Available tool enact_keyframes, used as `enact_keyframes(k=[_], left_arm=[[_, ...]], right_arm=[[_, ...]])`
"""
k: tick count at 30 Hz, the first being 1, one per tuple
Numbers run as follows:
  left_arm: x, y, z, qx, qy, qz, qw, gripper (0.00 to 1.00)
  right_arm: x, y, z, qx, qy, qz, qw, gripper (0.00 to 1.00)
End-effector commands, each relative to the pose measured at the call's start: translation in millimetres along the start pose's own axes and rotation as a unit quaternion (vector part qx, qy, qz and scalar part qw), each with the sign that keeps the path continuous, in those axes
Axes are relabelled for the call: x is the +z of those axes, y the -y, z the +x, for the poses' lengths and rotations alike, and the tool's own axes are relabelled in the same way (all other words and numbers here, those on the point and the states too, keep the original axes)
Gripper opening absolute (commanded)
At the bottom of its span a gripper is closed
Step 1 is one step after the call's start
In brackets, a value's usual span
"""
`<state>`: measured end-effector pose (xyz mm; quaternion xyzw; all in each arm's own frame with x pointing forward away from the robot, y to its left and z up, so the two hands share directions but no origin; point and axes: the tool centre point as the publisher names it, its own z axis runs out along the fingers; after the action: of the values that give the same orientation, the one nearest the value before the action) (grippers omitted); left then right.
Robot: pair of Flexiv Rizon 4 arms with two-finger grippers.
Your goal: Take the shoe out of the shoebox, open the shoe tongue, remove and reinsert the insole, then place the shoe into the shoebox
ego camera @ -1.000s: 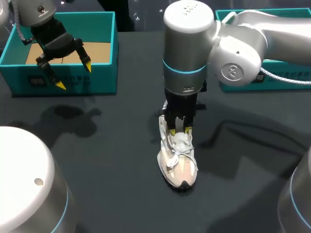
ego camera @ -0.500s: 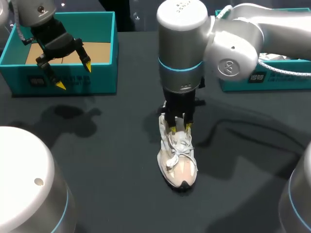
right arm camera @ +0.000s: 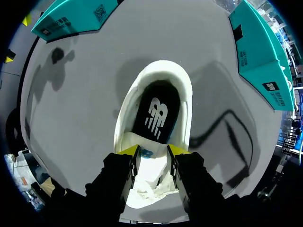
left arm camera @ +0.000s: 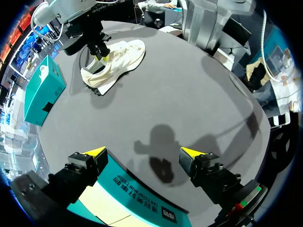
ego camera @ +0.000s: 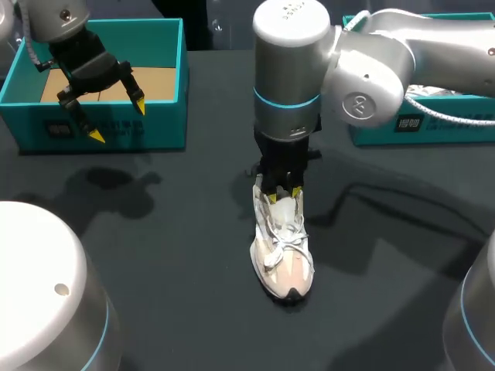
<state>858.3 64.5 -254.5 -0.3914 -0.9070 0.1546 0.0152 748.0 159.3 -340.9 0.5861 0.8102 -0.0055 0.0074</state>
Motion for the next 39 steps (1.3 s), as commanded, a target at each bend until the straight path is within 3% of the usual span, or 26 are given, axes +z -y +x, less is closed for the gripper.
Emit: enact_keyframes(k=[1,3,4,5,7,9,11,13,15,24,28,31,39], left_arm=[[0.0,0.3,0.8,0.0,0.0,-0.001,1.0,1.0],[0.0,0.3,0.8,0.0,0.0,-0.001,1.0,1.0],[0.0,0.3,0.8,0.0,0.0,-0.001,1.0,1.0],[0.0,0.3,0.8,0.0,0.0,-0.001,1.0,1.0],[0.0,0.3,0.8,0.0,0.0,-0.001,1.0,1.0],[0.0,0.3,0.8,0.0,0.0,-0.001,1.0,1.0],[0.0,0.3,0.8,0.0,0.0,-0.001,1.0,1.0],[0.0,0.3,0.8,0.0,0.0,-0.001,1.0,1.0],[0.0,0.3,0.8,0.0,0.0,-0.001,1.0,1.0],[0.0,0.3,0.8,0.0,0.0,-0.001,1.0,1.0],[0.0,0.3,0.8,0.0,0.0,-0.001,1.0,1.0],[0.0,0.3,0.8,0.0,0.0,-0.001,1.0,1.0],[0.0,0.3,0.8,0.0,0.0,-0.001,1.0,1.0]], right_arm=[[-50.5,10.0,-0.8,-0.066,0.017,-0.029,0.997,0.43],[-63.9,9.2,-2.1,-0.147,0.014,-0.05,0.988,0.48],[-69.2,8.7,-4.3,-0.176,0.005,-0.057,0.983,0.66],[-72.5,7.5,-6.7,-0.198,0.016,-0.052,0.979,0.71],[-79.6,3.9,-11.0,-0.257,0.012,-0.064,0.964,0.99],[-82.8,-0.9,-15.6,-0.296,0.025,-0.055,0.953,1.0],[-88.1,-6.8,-20.5,-0.336,0.021,-0.071,0.939,1.0],[-91.2,-12.8,-22.3,-0.41,0.016,-0.08,0.908,1.0],[-93.6,-14.1,-23.9,-0.472,-0.028,-0.085,0.877,1.0],[-93.6,-14.1,-23.9,-0.472,-0.028,-0.085,0.877,1.0],[-86.4,-37.1,-14.4,-0.512,0.022,-0.081,0.855,1.0],[-79.9,-50.1,-14.2,-0.518,0.026,-0.079,0.852,1.0],[-60.2,-66.8,-13.1,-0.556,0.047,-0.084,0.825,1.0]])
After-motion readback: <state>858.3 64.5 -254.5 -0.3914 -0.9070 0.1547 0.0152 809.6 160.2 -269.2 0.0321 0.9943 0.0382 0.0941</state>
